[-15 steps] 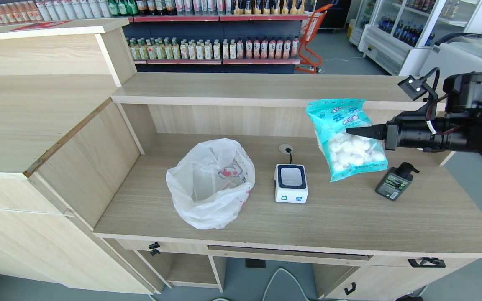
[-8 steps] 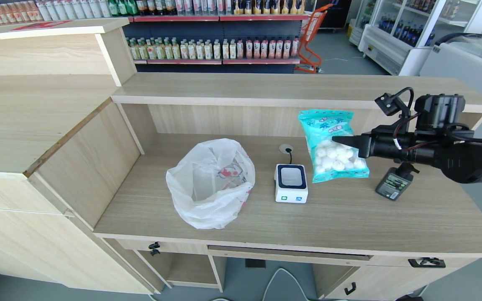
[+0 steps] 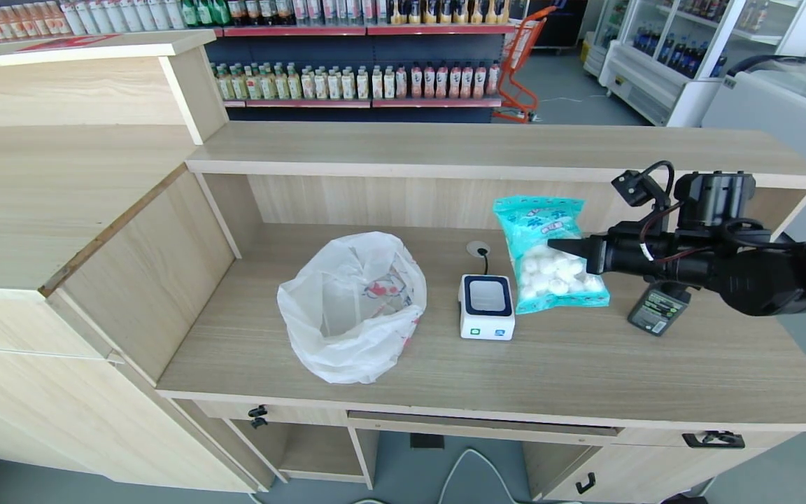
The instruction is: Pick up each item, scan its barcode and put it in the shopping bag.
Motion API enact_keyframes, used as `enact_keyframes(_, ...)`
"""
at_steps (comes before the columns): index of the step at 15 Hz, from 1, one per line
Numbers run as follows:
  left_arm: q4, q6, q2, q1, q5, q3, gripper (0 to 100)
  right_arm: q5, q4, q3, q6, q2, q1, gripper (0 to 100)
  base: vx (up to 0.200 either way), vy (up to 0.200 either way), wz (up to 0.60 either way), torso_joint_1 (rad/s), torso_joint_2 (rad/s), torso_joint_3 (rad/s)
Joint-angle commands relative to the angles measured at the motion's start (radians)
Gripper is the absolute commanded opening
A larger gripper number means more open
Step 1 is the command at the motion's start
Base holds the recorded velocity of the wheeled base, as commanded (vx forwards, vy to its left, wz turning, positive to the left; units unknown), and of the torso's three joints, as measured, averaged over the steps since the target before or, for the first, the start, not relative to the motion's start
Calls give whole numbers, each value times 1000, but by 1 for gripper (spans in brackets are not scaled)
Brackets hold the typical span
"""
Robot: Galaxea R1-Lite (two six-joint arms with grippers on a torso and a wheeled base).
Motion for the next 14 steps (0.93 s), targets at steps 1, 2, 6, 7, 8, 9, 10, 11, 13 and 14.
enact_keyframes(1,0,0,0,0,1,-1,100,0,3,3,0,-4,0,0,0,0,0,0,0,0)
enact_keyframes(2,0,0,0,0,1,1,100,0,4,2,3,-7,2,0,0,0,0,0,0,0)
enact_keyframes(6,0,0,0,0,1,1,100,2,196,-35,24,-141,25,0,0,0,0,0,0,0)
enact_keyframes(7,0,0,0,0,1,1,100,2,282,-30,17,-213,26,0,0,0,0,0,0,0)
enact_keyframes(8,0,0,0,0,1,1,100,0,305,-24,9,-236,25,0,0,0,0,0,0,0)
enact_keyframes(9,0,0,0,0,1,-1,100,-12,362,-12,-45,-283,15,0,0,0,0,0,0,0)
enact_keyframes(10,0,0,0,0,1,-1,100,-72,409,-14,-79,-306,3,0,0,0,0,0,0,0)
enact_keyframes(11,0,1,0,0,1,1,100,-146,448,-20,-99,-328,-3,0,0,0,0,0,0,0)
enact_keyframes(13,0,0,0,0,1,1,100,-244,455,-14,-145,-380,-6,0,0,0,0,0,0,0)
enact_keyframes(14,0,0,0,0,1,1,100,-253,455,-9,-186,-408,-17,0,0,0,0,0,0,0)
